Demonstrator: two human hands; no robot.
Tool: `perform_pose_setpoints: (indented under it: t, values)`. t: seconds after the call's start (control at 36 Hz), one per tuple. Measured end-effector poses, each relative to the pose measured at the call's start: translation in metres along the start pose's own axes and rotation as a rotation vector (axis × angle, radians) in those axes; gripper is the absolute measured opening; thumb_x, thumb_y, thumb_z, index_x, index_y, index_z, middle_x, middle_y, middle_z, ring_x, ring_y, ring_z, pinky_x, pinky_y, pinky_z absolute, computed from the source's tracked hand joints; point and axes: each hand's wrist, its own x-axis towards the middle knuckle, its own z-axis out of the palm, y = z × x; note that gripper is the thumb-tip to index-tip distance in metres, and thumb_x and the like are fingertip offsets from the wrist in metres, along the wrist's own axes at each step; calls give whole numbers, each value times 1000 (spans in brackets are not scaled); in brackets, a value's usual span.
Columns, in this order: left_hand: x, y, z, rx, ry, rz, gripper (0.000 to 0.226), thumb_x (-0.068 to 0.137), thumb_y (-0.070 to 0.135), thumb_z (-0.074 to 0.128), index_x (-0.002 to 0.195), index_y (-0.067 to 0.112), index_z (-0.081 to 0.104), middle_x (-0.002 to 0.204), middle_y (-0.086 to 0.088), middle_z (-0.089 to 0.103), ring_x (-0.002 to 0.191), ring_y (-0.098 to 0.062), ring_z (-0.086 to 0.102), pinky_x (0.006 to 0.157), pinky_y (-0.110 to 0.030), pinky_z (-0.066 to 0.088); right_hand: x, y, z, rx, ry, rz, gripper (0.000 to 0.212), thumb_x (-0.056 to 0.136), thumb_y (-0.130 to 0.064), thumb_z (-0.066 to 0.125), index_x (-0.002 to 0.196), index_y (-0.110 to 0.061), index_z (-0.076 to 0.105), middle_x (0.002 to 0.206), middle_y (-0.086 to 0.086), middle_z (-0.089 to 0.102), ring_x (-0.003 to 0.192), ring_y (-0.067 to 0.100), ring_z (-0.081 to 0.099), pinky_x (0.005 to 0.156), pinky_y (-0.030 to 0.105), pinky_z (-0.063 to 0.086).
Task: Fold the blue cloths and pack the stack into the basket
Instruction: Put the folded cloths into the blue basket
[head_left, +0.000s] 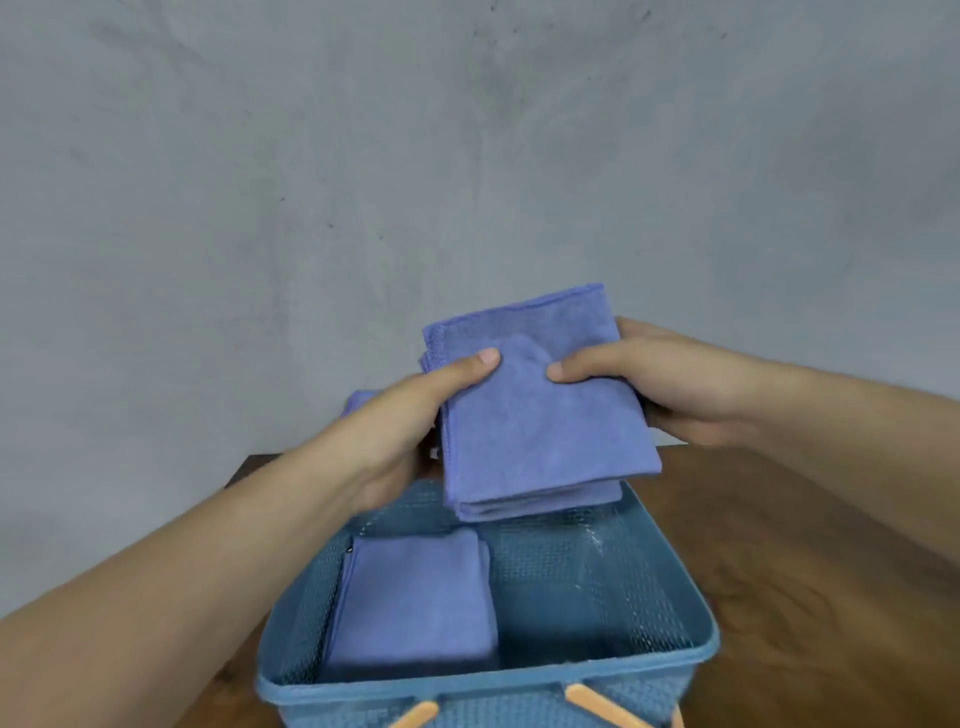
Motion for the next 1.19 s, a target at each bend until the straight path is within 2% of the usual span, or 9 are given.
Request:
perform_pose_setpoints:
  t: [0.19, 0.33, 0.47, 0.61, 0.75, 0.83, 0.94, 1.03, 1.19]
  values:
    - [-18, -43, 11, 102, -62, -172, 42, 89, 30, 82, 129, 22, 74, 124, -7, 77, 122, -33, 70, 105, -50, 52, -27, 34, 4, -87, -160, 141, 41, 92, -8, 72, 130, -24, 73, 129, 2, 75, 123, 26, 69, 116, 60, 44]
    - [-13, -60, 11, 114, -105, -247, 52, 84, 23, 81, 135, 21, 70, 130, -4, 75, 126, -26, 69, 112, -54, 50, -30, 46, 8, -260, -198, 82, 26, 91, 1, 74, 115, -8, 78, 118, 10, 78, 114, 30, 73, 102, 48, 56]
    - [-13, -68, 15, 123, -119, -303, 38, 98, 11, 72, 134, 21, 70, 128, -2, 76, 123, -22, 70, 111, -51, 52, -23, 53, 9, -454, -171, 148, 56, 69, -37, 94, 116, -21, 69, 109, -3, 79, 105, 19, 76, 98, 49, 59]
    - [-15, -85, 18, 156, -150, -397, 35, 100, 13, 70, 135, 21, 68, 126, -3, 77, 122, -25, 71, 111, -50, 53, -26, 36, 13, -640, -281, 252, 39, 81, -35, 88, 112, -22, 69, 104, -10, 77, 96, 6, 73, 78, 20, 56]
    - [-11, -93, 15, 215, -149, -457, 37, 99, 16, 72, 136, 23, 67, 125, -1, 77, 123, -24, 70, 112, -45, 53, -14, 35, 26, -1027, -354, 271, 41, 74, -61, 83, 92, -26, 70, 90, -11, 73, 88, 16, 70, 84, 36, 58]
    - [-8, -95, 16, 272, -161, -474, 36, 99, 18, 73, 134, 24, 68, 124, 2, 78, 122, -21, 71, 111, -41, 53, -12, 39, 32, -1333, -224, 105, 60, 73, -70, 76, 113, -28, 64, 111, -5, 65, 107, 21, 60, 93, 42, 54]
    - [-5, -97, 15, 276, -159, -479, 38, 98, 18, 75, 135, 22, 67, 124, 2, 78, 119, -18, 72, 106, -38, 56, -23, 30, 43, -1371, -224, -406, 50, 85, -41, 73, 132, -36, 56, 124, -11, 49, 114, 14, 47, 92, 30, 43]
    - [-5, -98, 15, 271, -164, -474, 36, 99, 15, 74, 134, 18, 67, 124, 0, 78, 120, -19, 72, 106, -37, 56, -30, 30, 62, -1433, -427, -337, 44, 86, -37, 74, 125, -41, 53, 112, -8, 45, 98, 16, 51, 75, 34, 40]
    - [-2, -103, 9, 247, -172, -485, 33, 101, 20, 72, 134, 16, 69, 125, -2, 77, 121, -17, 71, 113, -41, 52, -13, 50, 73, -1669, -426, -273, 58, 84, -44, 78, 130, -39, 44, 117, 0, 42, 97, 22, 44, 76, 39, 45]
